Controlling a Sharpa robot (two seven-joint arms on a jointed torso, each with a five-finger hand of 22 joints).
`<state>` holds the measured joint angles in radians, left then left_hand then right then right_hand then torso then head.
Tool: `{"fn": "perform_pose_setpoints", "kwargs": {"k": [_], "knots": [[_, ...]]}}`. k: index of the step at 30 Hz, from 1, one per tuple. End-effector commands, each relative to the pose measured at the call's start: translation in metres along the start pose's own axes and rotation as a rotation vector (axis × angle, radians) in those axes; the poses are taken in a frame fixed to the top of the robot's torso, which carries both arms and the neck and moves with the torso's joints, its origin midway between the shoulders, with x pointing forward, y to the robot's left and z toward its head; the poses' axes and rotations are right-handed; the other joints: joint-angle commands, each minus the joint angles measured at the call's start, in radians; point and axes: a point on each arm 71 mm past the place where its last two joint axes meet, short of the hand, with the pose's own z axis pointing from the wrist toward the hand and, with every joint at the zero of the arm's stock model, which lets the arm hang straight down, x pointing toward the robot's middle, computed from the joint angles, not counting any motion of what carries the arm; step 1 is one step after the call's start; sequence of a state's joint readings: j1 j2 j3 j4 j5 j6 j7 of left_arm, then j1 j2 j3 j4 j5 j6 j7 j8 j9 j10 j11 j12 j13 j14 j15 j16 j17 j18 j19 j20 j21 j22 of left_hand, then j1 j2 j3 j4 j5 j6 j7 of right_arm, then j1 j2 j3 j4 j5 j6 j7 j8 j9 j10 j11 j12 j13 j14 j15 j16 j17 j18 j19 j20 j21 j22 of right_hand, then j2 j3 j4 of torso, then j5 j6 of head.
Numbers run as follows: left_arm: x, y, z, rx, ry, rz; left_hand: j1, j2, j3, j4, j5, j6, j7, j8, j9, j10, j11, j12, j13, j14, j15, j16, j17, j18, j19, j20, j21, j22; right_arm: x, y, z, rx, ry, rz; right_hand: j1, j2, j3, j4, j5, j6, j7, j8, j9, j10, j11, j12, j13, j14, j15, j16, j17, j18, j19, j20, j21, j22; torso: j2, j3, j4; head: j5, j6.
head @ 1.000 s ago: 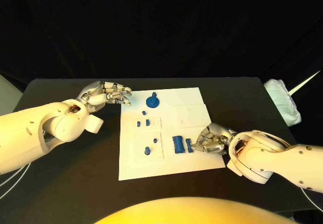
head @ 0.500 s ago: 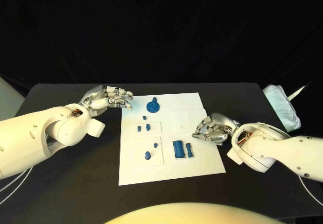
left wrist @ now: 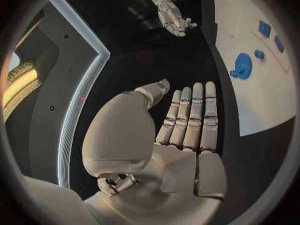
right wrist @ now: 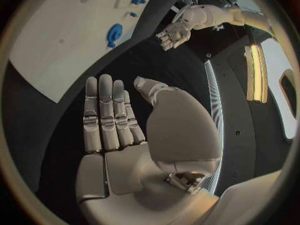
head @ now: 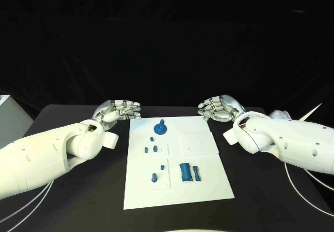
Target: Assemble the parts on the task board
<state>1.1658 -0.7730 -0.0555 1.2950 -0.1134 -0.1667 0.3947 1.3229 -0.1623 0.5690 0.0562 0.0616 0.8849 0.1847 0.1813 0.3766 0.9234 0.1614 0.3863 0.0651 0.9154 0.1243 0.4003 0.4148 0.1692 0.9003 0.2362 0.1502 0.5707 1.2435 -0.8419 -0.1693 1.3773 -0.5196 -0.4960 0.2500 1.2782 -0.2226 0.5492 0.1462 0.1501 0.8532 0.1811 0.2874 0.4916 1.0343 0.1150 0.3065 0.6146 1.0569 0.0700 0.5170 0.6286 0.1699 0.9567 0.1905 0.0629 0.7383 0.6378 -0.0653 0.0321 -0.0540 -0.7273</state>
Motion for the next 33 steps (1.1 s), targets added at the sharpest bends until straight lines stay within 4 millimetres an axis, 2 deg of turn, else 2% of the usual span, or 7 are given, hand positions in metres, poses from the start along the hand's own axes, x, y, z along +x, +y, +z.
{"fn": "perform_pose_setpoints", "kwargs": {"k": [1, 10, 11, 17, 18, 19, 33], "knots": [[-0.007, 0.000, 0.006, 0.080, -0.112, -0.052, -0.005, -0.017, -0.014, 0.013, -0.002, -0.015, -0.015, -0.010, -0.013, 0.009, 0.013, -0.059, -0.002, -0.024, 0.013, -0.069, -0.019, 0.007, -0.022, 0.013, -0.035, -0.027, -0.002, 0.000, 0.012, -0.066, -0.010, 0.152, 0.004, -0.007, 0.018, -0.005, -0.012, 0.000, 0.017, -0.025, -0.017, 0.008, 0.022, -0.081, -0.134, -0.033, 0.024, -0.115, -0.058, 0.015, -0.064, 0.028, 0.000, -0.102, -0.022, 0.0009, 0.0081, -0.004, 0.032], [-0.007, 0.007, 0.023, 0.115, -0.168, -0.047, 0.011, -0.012, -0.093, 0.022, -0.005, -0.034, -0.019, -0.031, -0.056, -0.017, 0.019, -0.198, -0.002, -0.110, 0.046, -0.218, -0.093, -0.002, -0.152, 0.052, -0.089, -0.152, 0.004, -0.011, 0.033, -0.058, -0.018, 0.204, 0.001, 0.016, 0.000, -0.034, -0.041, 0.010, 0.027, -0.097, -0.070, 0.020, 0.041, -0.172, -0.400, -0.029, 0.052, -0.301, -0.174, 0.015, -0.082, 0.056, -0.001, -0.351, -0.037, 0.0097, 0.0168, 0.003, 0.070], [-0.004, 0.010, 0.021, 0.060, -0.118, -0.030, -0.395, 0.162, -0.569, -0.056, -0.062, -0.885, -0.185, -0.181, -0.377, -0.923, -0.161, -0.386, -0.065, -0.915, -0.124, -0.400, -0.415, -0.169, -0.900, -0.236, -0.150, -0.571, 0.001, -0.011, 0.030, -0.023, -0.044, 0.121, -0.380, 0.223, -0.549, -0.146, -0.150, -0.853, -0.181, -0.287, -0.492, -0.296, -0.115, -0.306, -0.615, -0.338, -0.070, -0.517, -0.629, -0.170, -0.957, -0.191, -0.063, -0.738, -0.030, 0.0031, 0.0116, -0.004, 0.059], [0.002, 0.011, 0.017, 0.058, -0.141, -0.028, -0.573, 0.162, -0.569, -0.056, -0.062, -0.885, -0.185, -0.181, -0.377, -0.923, -0.161, -0.386, -0.065, -0.915, -0.124, -0.400, -0.415, -0.169, -0.900, -0.236, -0.150, -0.571, 0.013, -0.007, 0.024, -0.025, -0.068, 0.179, -0.561, 0.223, -0.549, -0.146, -0.150, -0.853, -0.181, -0.287, -0.492, -1.034, -0.115, -0.306, -0.615, -1.057, -0.070, -0.517, -0.629, -0.170, -0.957, -0.191, -0.063, -0.738, -0.053, 0.0259, -0.0044, 0.017, 0.084], [0.004, 0.012, 0.015, 0.057, -0.148, -0.028, -0.603, 0.162, -0.569, -0.056, -0.062, -0.885, -0.185, -0.181, -0.377, -0.923, -0.161, -0.386, -0.065, -0.915, -0.124, -0.400, -0.415, -0.169, -0.900, -0.236, -0.150, -0.571, 0.016, -0.006, 0.022, -0.025, -0.075, 0.197, -1.278, 0.223, -0.549, -0.146, -0.150, -0.853, -0.181, -0.287, -0.492, -1.034, -0.115, -0.306, -0.615, -1.057, -0.070, -0.517, -0.629, -0.170, -0.957, -0.191, -0.063, -0.738, -0.060, 0.0327, -0.0092, 0.024, 0.092], [0.006, 0.012, 0.014, 0.056, -0.155, -0.028, -1.323, 0.162, -0.569, -0.056, -0.062, -0.885, -0.185, -0.181, -0.377, -0.923, -0.161, -0.386, -0.065, -0.915, -0.124, -0.400, -0.415, -0.169, -0.900, -0.236, -0.150, -0.571, 0.019, -0.005, 0.020, -0.025, -0.083, 0.216, -1.278, 0.223, -0.549, -0.146, -0.150, -0.853, -0.181, -0.287, -0.492, -1.034, -0.115, -0.306, -0.615, -1.057, -0.070, -0.517, -0.629, -0.170, -0.957, -0.191, -0.063, -0.738, -0.068, 0.0397, -0.0142, 0.030, 0.099], [0.051, 0.013, -0.025, 0.027, -0.330, -0.006, -1.323, 0.162, -0.569, -0.056, -0.062, -0.885, -0.185, -0.181, -0.377, -0.923, -0.161, -0.386, -0.065, -0.915, -0.124, -0.400, -0.415, -0.169, -0.900, -0.236, -0.150, -0.571, 0.072, 0.020, -0.025, 0.044, -0.215, 0.511, -1.278, 0.223, -0.549, -0.146, -0.150, -0.853, -0.181, -0.287, -0.492, -1.034, -0.115, -0.306, -0.615, -1.057, -0.070, -0.517, -0.629, -0.170, -0.957, -0.191, -0.063, -0.738, -0.094, 0.0653, -0.0321, 0.054, 0.127]]}}
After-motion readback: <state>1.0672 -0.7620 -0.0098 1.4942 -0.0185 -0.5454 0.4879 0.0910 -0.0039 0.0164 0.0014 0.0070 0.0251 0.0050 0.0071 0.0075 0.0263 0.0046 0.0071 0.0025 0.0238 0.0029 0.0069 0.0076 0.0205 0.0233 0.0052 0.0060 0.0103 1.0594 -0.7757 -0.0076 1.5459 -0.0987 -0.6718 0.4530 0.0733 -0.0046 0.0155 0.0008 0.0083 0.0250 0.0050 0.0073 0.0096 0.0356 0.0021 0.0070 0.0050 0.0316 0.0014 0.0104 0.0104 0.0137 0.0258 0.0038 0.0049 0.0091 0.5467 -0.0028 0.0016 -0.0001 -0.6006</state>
